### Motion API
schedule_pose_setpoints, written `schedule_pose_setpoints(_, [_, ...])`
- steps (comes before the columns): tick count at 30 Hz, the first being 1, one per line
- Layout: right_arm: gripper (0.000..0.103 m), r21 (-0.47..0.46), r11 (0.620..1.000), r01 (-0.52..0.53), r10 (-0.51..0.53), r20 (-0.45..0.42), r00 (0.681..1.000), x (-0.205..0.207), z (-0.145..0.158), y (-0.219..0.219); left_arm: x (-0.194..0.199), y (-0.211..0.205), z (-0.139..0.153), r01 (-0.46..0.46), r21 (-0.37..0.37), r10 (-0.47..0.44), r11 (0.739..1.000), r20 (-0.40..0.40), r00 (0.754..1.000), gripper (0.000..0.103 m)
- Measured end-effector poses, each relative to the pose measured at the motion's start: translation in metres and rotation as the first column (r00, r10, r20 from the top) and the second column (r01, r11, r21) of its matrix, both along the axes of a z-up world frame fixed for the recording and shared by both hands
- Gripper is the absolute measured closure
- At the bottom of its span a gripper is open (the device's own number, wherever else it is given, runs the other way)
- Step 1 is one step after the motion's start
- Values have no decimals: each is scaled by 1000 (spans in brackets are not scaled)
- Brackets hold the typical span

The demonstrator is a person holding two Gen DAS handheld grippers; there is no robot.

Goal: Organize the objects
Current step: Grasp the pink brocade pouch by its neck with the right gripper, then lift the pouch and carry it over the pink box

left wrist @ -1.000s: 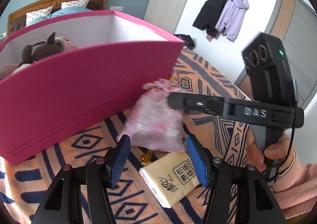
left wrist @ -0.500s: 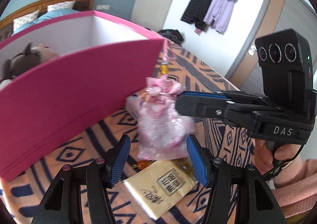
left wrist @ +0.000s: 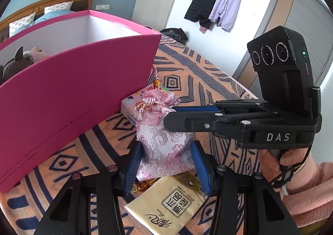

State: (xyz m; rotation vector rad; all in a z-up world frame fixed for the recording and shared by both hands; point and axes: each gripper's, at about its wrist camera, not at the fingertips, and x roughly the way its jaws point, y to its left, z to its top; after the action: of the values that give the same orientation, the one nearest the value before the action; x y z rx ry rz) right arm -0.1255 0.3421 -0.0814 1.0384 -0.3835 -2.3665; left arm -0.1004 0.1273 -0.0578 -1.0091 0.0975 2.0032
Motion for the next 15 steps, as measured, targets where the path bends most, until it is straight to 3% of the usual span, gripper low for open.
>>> schedule_pose_setpoints(5, [90,-12,1000,15,-16,-44,999,9,10,4,0,-3,8,-15,24,15,1000,3,1000,47])
schedule_pose_setpoints(15, [90,-27,1000,1,-5,-155,988,30,42,7,11,-9,31,34,109,-35,993,8,999,51])
